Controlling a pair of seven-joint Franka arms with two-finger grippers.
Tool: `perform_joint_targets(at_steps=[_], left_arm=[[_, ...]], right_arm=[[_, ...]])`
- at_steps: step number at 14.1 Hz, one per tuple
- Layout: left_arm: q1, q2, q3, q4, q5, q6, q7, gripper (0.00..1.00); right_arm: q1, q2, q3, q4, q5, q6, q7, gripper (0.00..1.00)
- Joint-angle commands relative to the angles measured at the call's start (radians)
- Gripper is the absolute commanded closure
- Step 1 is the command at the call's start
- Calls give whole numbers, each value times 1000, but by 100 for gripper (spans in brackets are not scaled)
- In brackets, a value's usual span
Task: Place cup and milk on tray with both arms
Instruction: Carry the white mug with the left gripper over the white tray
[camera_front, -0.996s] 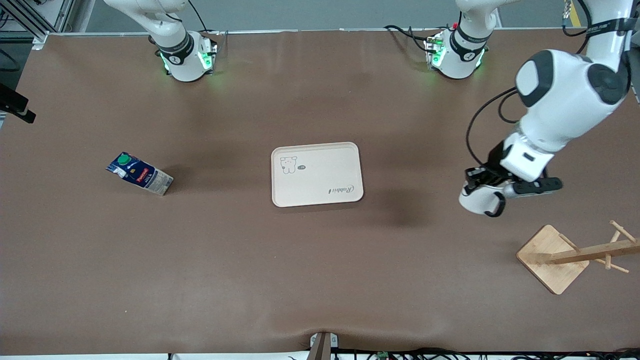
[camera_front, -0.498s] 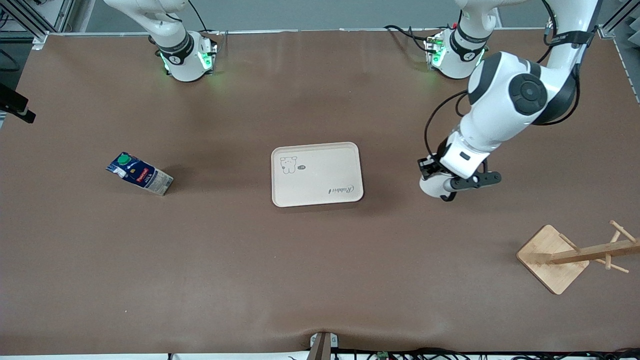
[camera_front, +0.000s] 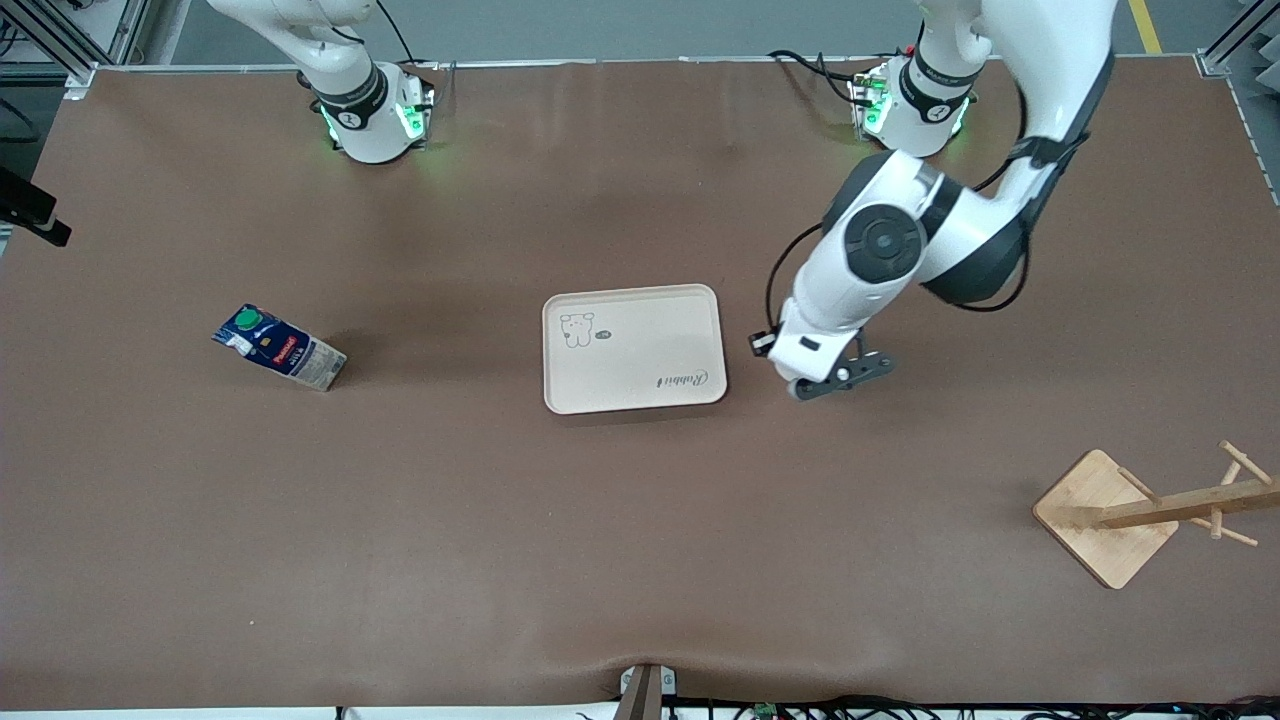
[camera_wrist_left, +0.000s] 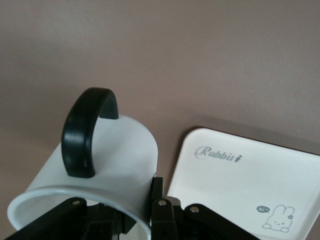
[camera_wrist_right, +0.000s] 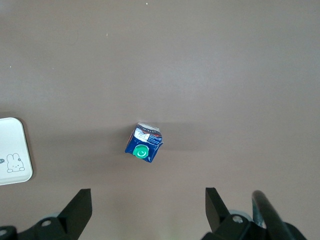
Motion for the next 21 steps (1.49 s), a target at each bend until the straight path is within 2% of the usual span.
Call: perform_joint_targets(at_steps=[1, 4, 10, 12, 14, 17, 18, 19, 21], left_arm=[[-42, 57, 9, 59, 25, -37, -52, 100], [-111, 121, 11, 94, 25, -37, -132, 100], [-272, 313, 25, 279, 20, -37, -248, 100], [-298, 336, 45, 284, 17, -36, -258, 100], [-318, 351, 55, 283, 16, -34, -261, 100], [-323, 376, 55, 283, 11, -33, -288, 100], [-321, 376, 55, 283, 10, -31, -296, 96], [-321, 379, 55, 283, 10, -31, -295, 75], [-321, 377, 55, 284, 14, -28, -287, 4]], right_arm=[[-14, 9, 6, 23, 16, -18, -3, 0], [-5, 29, 6, 23, 16, -20, -3, 0], [1, 42, 9, 21, 16, -20, -3, 0], [-6, 44, 7, 12, 16, -35, -6, 0], [-32, 70, 4, 9, 60, -78, -5, 0], [-51, 98, 3, -60, 100, -90, 8, 0], [-52, 96, 3, -97, 101, -81, 15, 0], [-60, 93, 3, -120, 101, -72, 17, 0], [-69, 98, 3, -134, 101, -48, 19, 0]])
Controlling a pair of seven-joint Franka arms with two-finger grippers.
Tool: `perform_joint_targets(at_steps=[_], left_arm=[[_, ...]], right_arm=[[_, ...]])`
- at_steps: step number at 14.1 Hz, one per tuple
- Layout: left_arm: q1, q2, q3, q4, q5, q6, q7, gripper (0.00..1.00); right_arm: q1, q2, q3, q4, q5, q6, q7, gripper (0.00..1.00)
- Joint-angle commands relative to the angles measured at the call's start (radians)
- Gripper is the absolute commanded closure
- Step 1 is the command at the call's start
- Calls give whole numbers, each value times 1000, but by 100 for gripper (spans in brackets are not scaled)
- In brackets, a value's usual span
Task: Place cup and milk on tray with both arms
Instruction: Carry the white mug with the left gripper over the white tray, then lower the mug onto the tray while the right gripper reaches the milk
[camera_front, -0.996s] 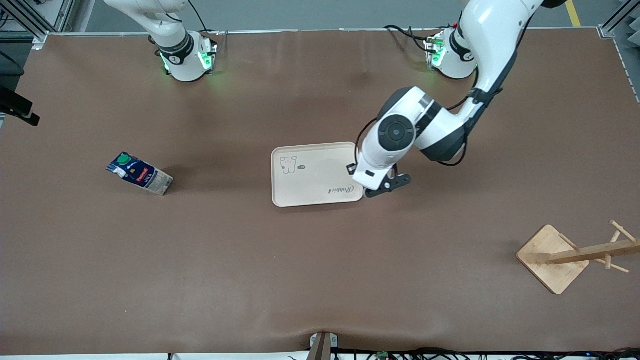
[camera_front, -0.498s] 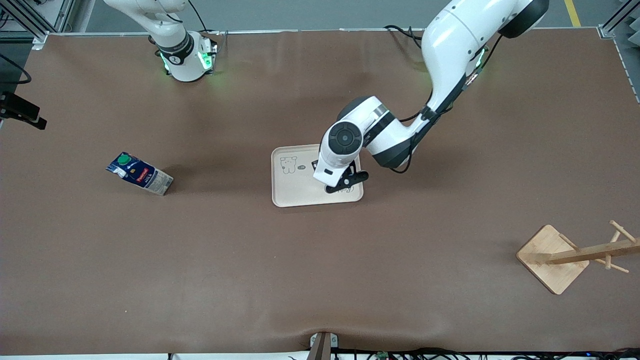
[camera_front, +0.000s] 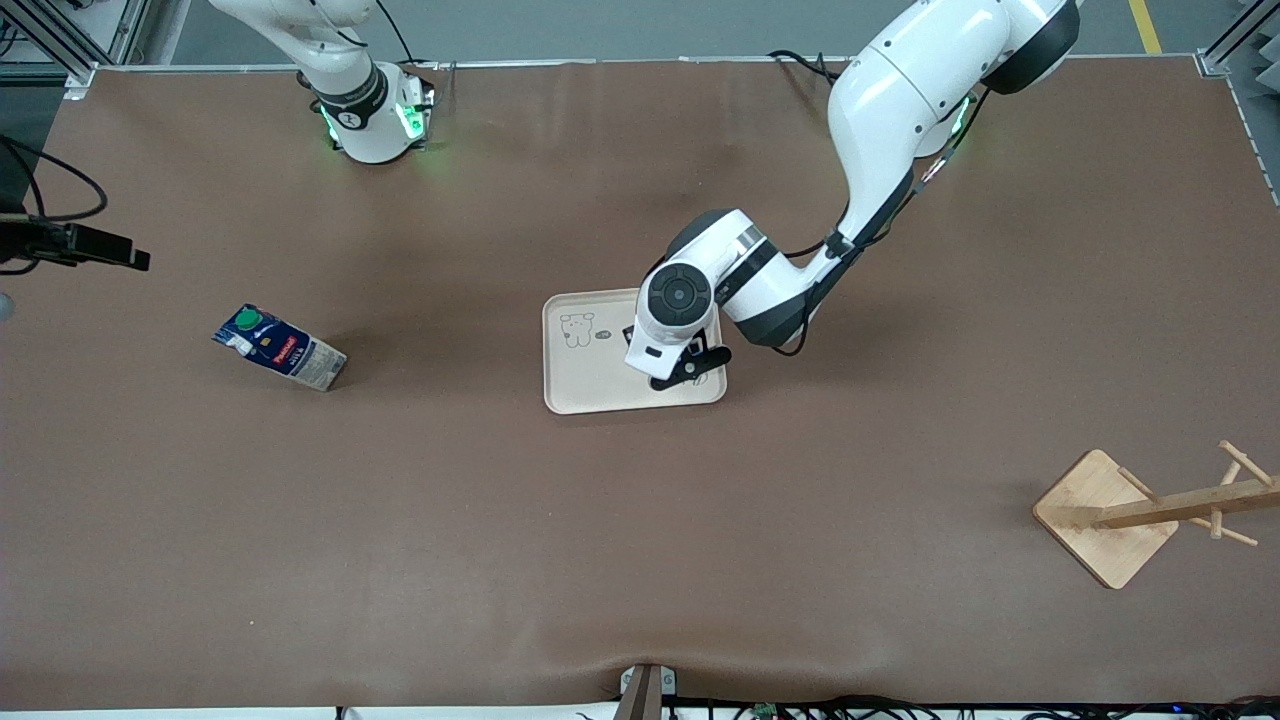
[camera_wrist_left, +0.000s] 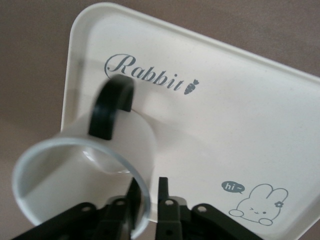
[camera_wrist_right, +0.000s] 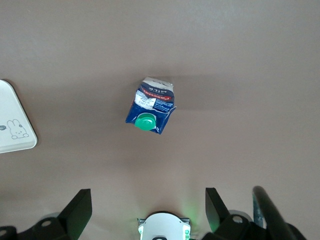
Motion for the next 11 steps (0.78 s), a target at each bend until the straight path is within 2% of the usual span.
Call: perform_joint_targets(at_steps=[1, 4, 6, 9, 11], left_arm=[[-14, 4, 8, 37, 16, -21, -8, 0], [9, -26, 9, 77, 21, -33, -2, 0], [49, -63, 9, 86, 21, -53, 8, 0], [130, -170, 8, 91, 19, -108, 84, 0], [196, -248, 9, 91, 24, -209, 168, 0]], right_arm=[[-23, -19, 8, -48, 21, 42, 22, 0], [-27, -25, 8, -163, 27, 182, 87, 0], [-20, -33, 10, -251, 28, 248, 220, 0], [-13, -34, 13, -325, 35, 302, 331, 0], [-13, -36, 14, -381, 71, 351, 400, 0]])
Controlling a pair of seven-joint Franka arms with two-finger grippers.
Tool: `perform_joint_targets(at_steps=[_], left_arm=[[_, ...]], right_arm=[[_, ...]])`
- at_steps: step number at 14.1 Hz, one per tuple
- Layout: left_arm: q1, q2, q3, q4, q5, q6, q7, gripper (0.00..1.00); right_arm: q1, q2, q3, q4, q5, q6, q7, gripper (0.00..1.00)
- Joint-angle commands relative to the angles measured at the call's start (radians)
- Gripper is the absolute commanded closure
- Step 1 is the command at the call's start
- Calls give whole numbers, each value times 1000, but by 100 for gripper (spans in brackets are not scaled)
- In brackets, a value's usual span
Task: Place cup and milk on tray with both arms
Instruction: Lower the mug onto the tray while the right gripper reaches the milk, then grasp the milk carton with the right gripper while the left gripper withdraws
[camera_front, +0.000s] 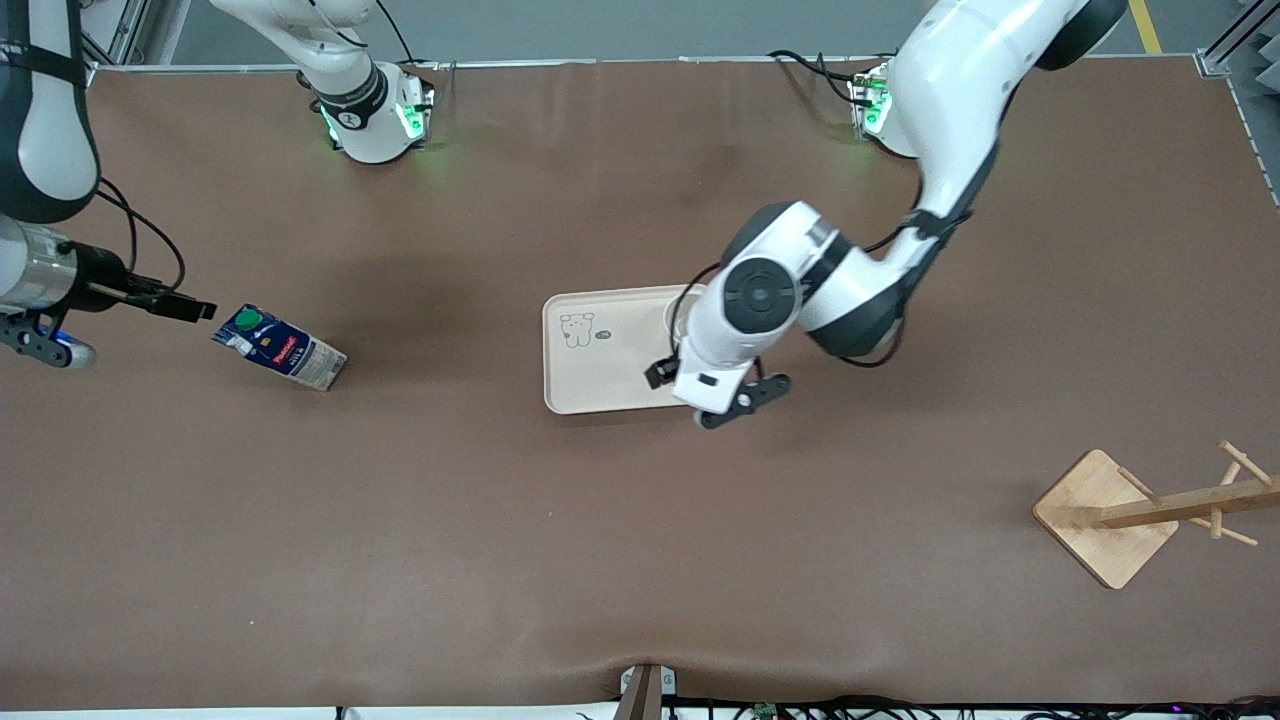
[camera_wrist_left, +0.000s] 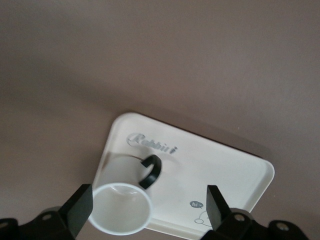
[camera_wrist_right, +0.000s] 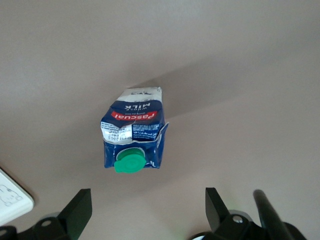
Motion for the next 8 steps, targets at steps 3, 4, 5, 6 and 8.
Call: perform_joint_targets(at_steps=[3, 4, 5, 6, 8], left_arm=[[187, -197, 0, -26, 25, -175, 209, 0], [226, -223, 0, -26, 26, -207, 258, 0], [259, -248, 1, -27, 39, -235, 315, 0], [296, -269, -2, -26, 68, -253, 371, 0], [339, -317, -2, -27, 89, -278, 441, 0]], right_arm=[[36, -37, 8, -126, 62, 128, 139, 0], [53, -37, 8, -127, 59, 138, 180, 0], [81, -35, 6, -129, 33, 141, 197, 0], [84, -35, 6, -130, -10, 147, 199, 0], [81, -37, 6, -162, -29, 202, 201, 0]])
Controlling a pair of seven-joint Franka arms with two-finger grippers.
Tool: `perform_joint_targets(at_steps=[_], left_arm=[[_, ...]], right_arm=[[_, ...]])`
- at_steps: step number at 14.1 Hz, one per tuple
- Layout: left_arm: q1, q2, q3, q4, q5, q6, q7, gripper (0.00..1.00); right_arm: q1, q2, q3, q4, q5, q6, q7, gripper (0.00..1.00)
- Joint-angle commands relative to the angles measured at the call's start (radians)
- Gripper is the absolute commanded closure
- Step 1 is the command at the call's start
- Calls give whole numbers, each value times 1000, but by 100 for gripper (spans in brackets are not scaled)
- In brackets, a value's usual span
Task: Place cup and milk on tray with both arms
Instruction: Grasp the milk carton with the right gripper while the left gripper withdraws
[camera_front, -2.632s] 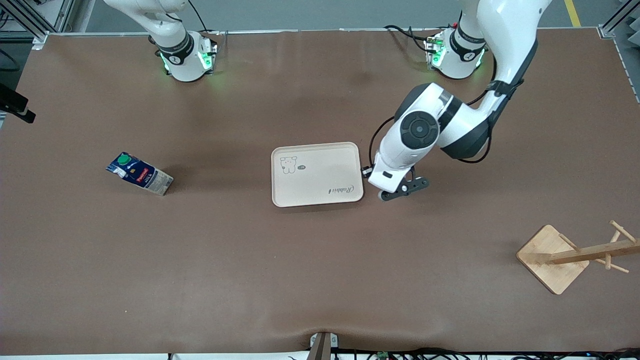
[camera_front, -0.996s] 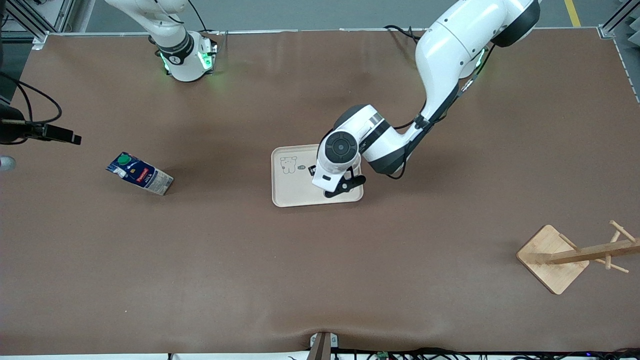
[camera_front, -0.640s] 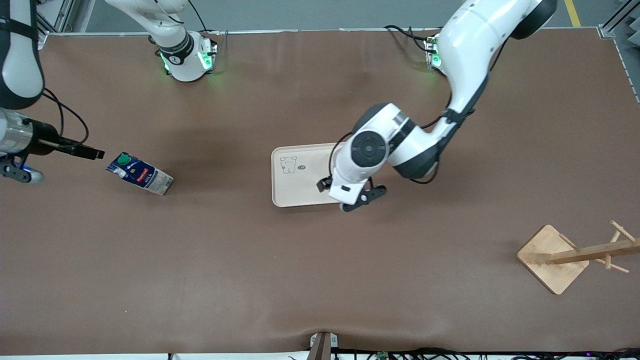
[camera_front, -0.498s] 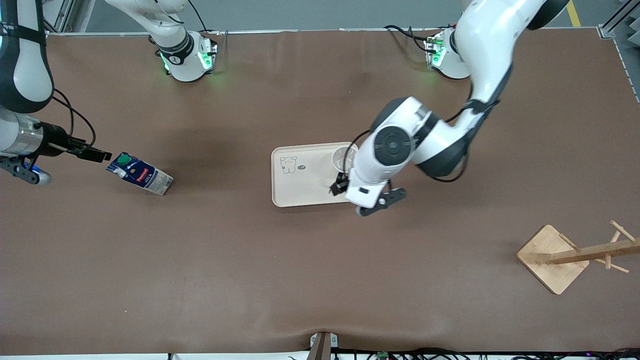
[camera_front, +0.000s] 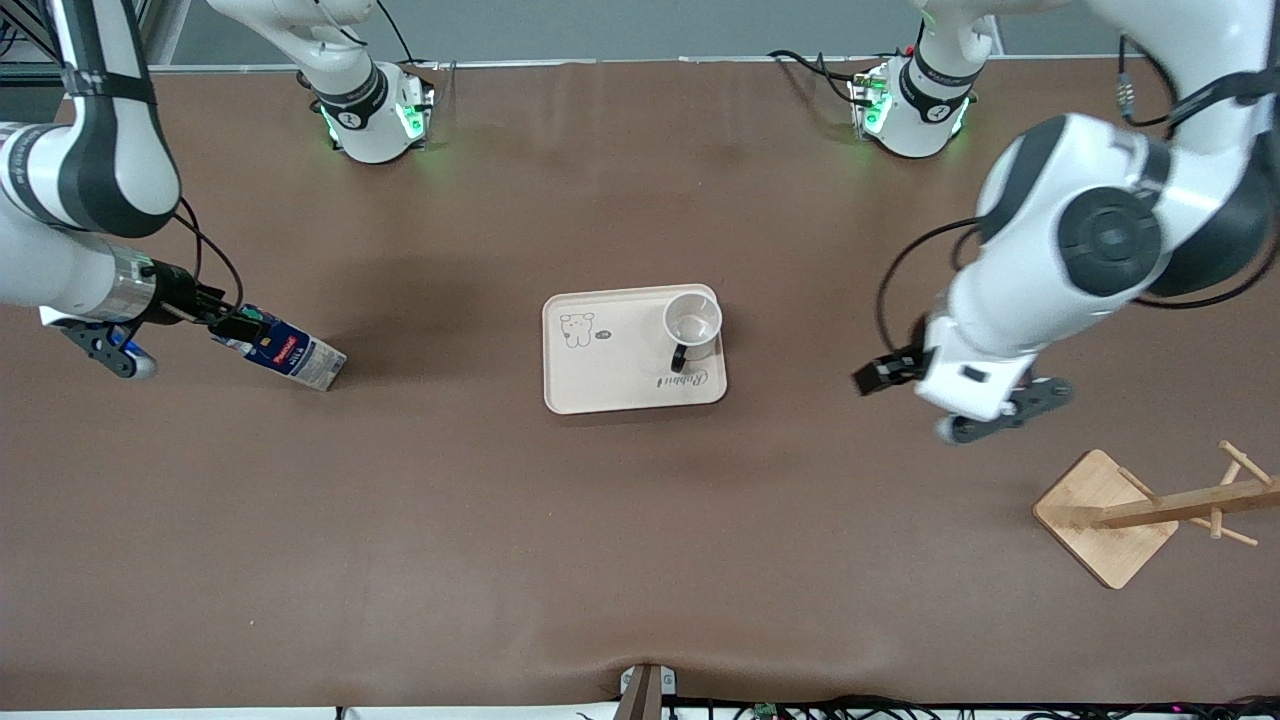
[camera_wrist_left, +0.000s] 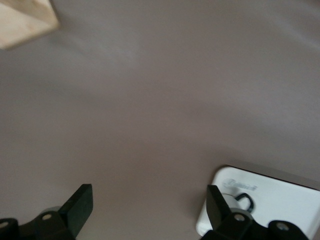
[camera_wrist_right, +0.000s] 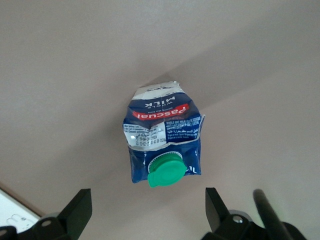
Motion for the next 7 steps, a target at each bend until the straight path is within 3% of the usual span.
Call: perform_joint_targets(at_steps=[1, 7], left_arm=[[58, -83, -6, -30, 33, -41, 72, 0], [234, -218, -13, -32, 24, -178, 313, 0]], right_arm=[[-5, -43, -2, -80, -28, 99, 17, 0], [-3, -56, -2, -128, -44, 162, 7, 0]])
